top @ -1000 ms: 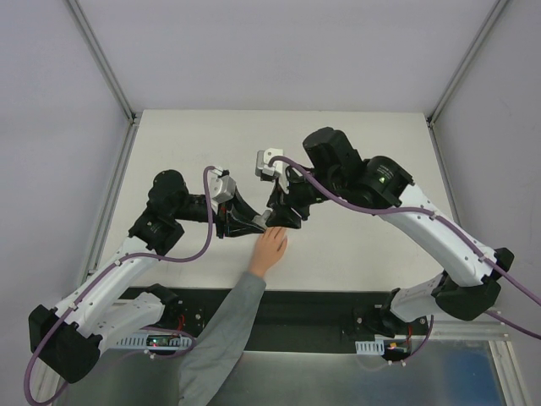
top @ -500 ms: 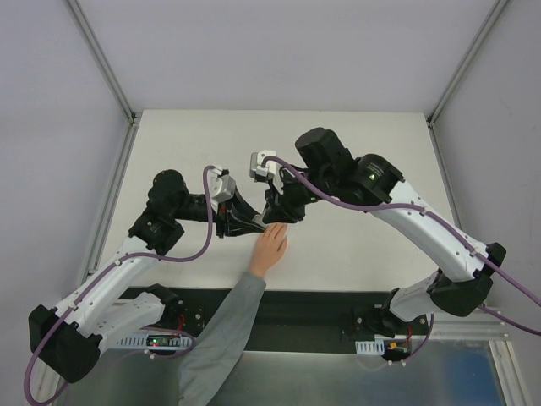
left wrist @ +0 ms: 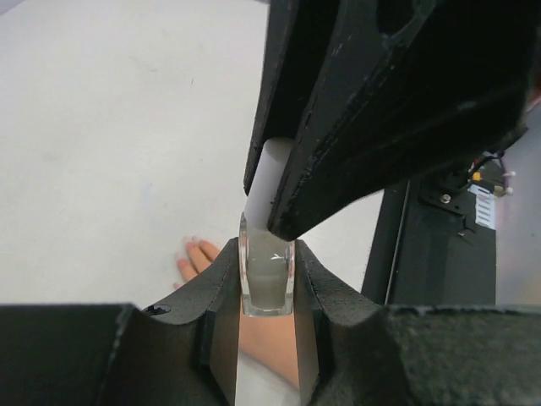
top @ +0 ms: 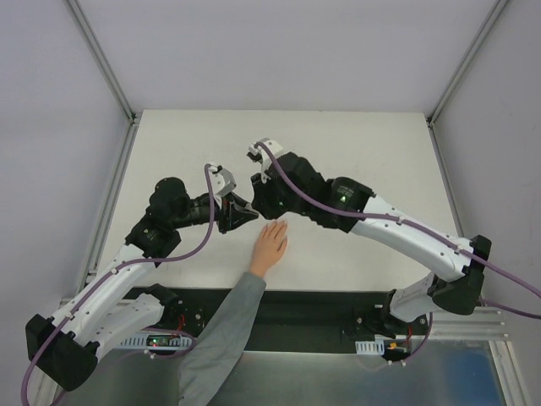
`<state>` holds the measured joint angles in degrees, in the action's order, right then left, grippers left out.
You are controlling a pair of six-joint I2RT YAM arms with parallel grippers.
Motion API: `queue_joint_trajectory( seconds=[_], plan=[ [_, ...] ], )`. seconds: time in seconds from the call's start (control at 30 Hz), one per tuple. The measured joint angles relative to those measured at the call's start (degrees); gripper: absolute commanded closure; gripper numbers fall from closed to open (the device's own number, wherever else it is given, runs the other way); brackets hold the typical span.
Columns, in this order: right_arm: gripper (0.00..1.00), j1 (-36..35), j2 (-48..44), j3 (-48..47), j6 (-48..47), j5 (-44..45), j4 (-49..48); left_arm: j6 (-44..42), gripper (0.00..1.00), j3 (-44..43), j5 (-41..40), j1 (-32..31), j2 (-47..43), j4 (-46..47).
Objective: Paint the nails
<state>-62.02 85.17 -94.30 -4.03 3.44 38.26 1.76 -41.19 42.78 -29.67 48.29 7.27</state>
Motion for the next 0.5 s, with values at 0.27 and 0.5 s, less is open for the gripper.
queue_joint_trajectory(
  seconds=[0.27,0.5],
  plan=[
    [0.65,-6.8,-0.1,3.9,21.4,24.5,-5.2,-1.1,1.00,1.2,-4.2,-0.4,-0.2,0.4],
    [0.24,-5.1,0.1,-0.9,13.3,21.3,-3.1,-1.2,1.00,0.1,-2.6,-0.3,-1.4,4.0]
  ],
)
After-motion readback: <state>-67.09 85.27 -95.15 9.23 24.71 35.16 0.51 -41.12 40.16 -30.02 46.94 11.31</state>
